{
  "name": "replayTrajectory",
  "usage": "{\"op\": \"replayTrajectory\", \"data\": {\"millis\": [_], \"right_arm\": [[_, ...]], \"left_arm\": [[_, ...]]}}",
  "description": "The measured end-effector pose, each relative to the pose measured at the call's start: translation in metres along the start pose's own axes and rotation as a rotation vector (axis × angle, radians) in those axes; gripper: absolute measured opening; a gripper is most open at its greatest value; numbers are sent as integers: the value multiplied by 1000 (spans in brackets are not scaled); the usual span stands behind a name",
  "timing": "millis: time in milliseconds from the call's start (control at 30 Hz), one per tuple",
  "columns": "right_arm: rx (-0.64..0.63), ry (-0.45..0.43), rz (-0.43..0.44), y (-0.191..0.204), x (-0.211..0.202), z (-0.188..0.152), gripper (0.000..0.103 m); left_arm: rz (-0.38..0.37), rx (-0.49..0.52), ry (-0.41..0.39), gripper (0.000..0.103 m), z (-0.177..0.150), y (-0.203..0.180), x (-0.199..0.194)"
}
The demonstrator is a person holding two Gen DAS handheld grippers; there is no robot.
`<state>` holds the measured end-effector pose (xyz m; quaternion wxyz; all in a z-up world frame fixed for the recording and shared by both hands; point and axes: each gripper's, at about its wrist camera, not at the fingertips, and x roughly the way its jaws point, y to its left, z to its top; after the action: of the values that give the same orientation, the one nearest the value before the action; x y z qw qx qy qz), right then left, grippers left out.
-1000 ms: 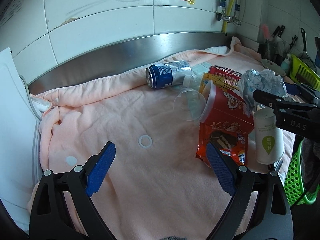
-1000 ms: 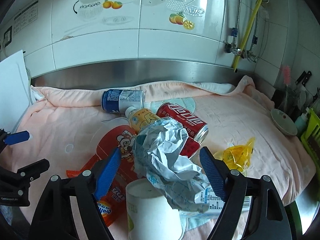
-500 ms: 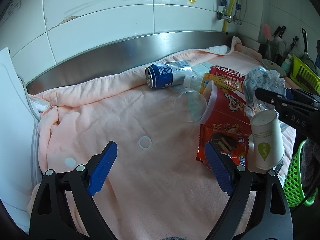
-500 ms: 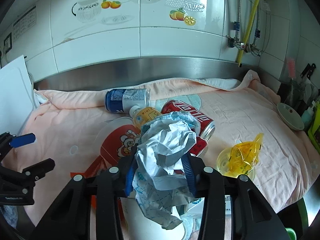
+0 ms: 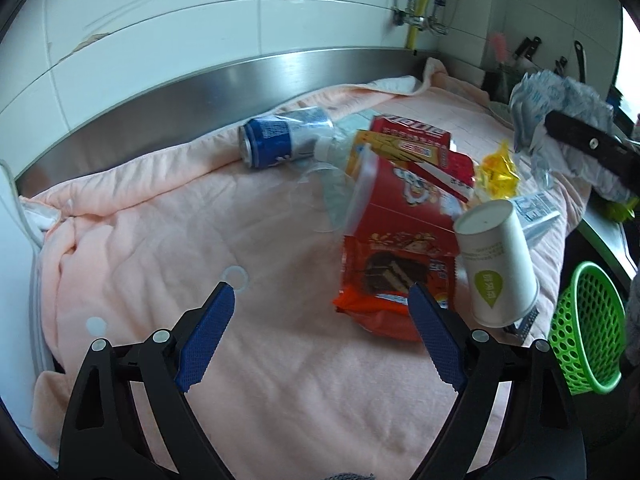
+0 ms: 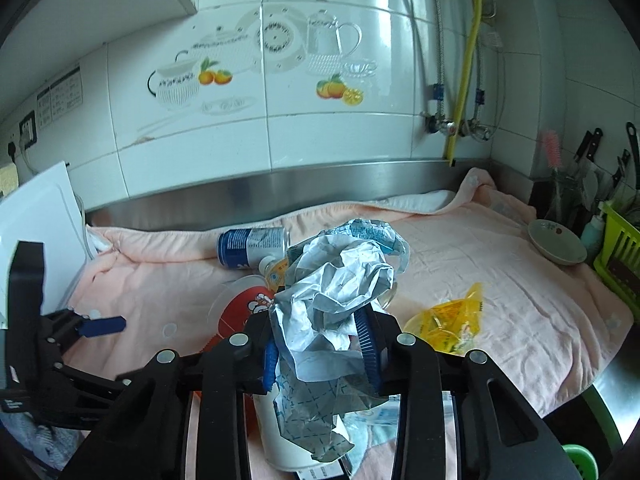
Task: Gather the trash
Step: 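Lift the foil with the right gripper while the left gripper grasps the orange wrapper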
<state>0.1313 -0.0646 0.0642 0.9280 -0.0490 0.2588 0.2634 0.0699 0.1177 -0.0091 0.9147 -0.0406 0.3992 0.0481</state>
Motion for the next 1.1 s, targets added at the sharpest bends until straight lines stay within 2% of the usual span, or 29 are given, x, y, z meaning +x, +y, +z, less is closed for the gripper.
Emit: {"op": "replayTrajectory", "data": {"millis": [167,300,567,700,800,867,1100], "right_arm": [[22,-22,-30,-13,-25,-7,32],[49,-21,-51,-24,-39,-19,32],[114,2,-103,-43,-63,-60,32],[151,30,-143,-53,-70,-82,32],[192,46,-172,-63,-75,-97,32],[208,55,-197,-69,-78,-104,32],[232,86,-279,-85,-89,-124,32]], "left_arm": [[-47,54,17,88,-1,-21,8],[-49,92,53,92,-2,-34,23],[-58,112,123,92,-2,-41,53],[-81,103,134,92,-3,-41,60],[-107,108,136,80,-5,-44,61],[-131,107,140,68,-6,-45,60],[-156,96,128,55,-10,-46,53]]}}
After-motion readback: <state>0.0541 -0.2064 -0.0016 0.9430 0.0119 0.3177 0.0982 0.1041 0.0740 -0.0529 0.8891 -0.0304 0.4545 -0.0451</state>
